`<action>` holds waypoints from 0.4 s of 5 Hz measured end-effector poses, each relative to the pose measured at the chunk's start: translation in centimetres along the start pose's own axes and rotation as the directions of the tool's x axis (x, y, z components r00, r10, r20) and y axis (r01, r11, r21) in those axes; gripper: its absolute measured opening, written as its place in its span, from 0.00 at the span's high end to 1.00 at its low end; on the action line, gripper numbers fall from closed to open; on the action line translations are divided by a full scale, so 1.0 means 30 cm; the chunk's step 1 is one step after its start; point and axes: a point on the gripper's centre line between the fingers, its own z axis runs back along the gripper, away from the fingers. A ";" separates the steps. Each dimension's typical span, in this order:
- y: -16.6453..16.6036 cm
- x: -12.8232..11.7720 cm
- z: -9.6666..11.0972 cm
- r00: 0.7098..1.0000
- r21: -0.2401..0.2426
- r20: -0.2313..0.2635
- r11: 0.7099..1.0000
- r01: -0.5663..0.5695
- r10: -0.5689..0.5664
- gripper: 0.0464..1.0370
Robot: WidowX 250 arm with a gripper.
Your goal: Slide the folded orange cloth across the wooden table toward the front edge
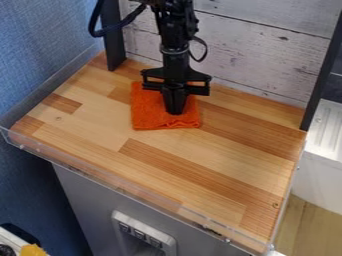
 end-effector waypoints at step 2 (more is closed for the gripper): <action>-0.084 -0.116 -0.004 0.996 0.010 -0.017 0.996 0.087 -0.087 0.99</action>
